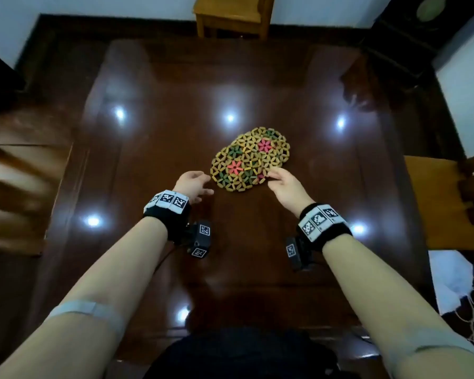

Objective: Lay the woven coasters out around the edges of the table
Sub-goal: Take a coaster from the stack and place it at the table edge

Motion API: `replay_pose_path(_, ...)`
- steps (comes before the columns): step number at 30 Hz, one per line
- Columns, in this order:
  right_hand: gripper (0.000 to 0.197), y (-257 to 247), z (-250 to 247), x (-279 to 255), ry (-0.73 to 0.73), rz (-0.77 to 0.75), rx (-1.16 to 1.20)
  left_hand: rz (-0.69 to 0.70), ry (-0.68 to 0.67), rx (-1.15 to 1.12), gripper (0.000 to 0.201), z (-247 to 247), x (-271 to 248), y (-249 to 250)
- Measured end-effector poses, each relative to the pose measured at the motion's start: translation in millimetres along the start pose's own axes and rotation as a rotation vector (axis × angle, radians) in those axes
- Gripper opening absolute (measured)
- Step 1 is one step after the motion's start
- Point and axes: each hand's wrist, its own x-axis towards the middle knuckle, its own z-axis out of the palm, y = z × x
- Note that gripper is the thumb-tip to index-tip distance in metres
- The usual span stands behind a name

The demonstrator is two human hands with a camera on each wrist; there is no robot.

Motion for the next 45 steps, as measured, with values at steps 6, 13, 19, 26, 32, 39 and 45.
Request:
replay_pose_path(6,0.052,-8.9,2.6,48.6,0.014,0.043,-0.081,-0.042,0.04,0.12,0.052,19.1,23.0,7.2)
replay_pose_path(13,0.047,4.6,6.6,65.9,0.062,0.058,-0.036,-0.021,0.046,0.206,0.033,28.9,33.5,2.0)
replay_pose_path(19,0.032,6.9,11.1,58.7,0.12,0.075,0.059,0.126,0.062,0.223,0.019,35.2,22.2,-2.2)
replay_pose_path(26,0.038,15.8,7.8,-0.3,0.105,0.054,0.171,0.19,-0.041,0.161,0.028,22.2,-27.2,-17.3)
replay_pose_path(32,0.035,48.1,30.4,-75.4,0.028,0.101,0.231,0.212,-0.116,0.229,0.027,6.1,-73.0,-68.8)
replay_pose_path(39,0.046,100.6,78.4,-139.1,0.102,0.169,-0.019,0.241,-0.154,0.299,0.007,0.1,-114.5,-138.9)
replay_pose_path(45,0.037,123.6,100.3,-181.6,0.12,0.162,-0.15,0.189,-0.085,0.445,0.005,-0.1,-140.7,-182.2)
